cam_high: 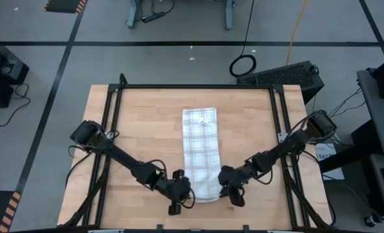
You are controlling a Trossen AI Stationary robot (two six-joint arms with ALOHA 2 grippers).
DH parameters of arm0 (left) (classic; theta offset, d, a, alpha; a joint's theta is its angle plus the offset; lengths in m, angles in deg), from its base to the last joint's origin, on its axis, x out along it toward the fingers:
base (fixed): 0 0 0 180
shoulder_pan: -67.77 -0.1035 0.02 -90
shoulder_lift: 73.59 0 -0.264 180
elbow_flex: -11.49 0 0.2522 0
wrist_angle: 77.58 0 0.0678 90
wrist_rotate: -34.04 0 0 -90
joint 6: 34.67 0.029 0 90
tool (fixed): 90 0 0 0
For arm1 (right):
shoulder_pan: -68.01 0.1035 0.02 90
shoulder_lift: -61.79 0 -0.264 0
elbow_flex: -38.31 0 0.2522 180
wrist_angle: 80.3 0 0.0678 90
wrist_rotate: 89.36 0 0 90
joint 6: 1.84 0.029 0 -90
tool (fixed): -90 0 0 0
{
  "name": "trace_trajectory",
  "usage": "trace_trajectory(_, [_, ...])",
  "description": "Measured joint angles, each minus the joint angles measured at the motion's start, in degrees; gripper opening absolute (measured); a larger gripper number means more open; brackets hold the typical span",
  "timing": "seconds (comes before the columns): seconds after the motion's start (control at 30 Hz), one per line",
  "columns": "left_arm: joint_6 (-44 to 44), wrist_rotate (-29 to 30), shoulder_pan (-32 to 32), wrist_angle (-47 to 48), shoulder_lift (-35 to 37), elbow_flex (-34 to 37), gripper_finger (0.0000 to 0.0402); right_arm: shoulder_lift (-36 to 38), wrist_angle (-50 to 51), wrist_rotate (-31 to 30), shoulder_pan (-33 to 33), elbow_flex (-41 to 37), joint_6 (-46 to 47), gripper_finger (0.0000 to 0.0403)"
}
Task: Roll towel
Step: Roll the towel
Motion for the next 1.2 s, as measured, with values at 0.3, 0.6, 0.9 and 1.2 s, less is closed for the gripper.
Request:
trace_trajectory(0.3, [-7.23,-7.35,-1.90,-2.35,-1.39,0.65,0.0005,0.94,-2.64,14.36,-3.55,0.07,3.62,0.0004])
trace_trajectory(0.6, [-12.86,-10.00,-5.37,-14.04,-2.97,8.12,0.0004,-3.16,-3.11,27.19,-10.04,0.13,7.40,0.0004])
trace_trajectory(0.9, [-24.29,-29.68,-10.90,-22.74,-2.98,9.05,0.0004,-4.29,-3.50,40.39,-14.40,0.17,11.01,0.0004])
trace_trajectory(1.2, [-31.35,-33.17,-12.51,-27.55,-2.97,8.99,0.0004,-4.31,-4.06,46.26,-15.38,0.15,12.02,0.0004])
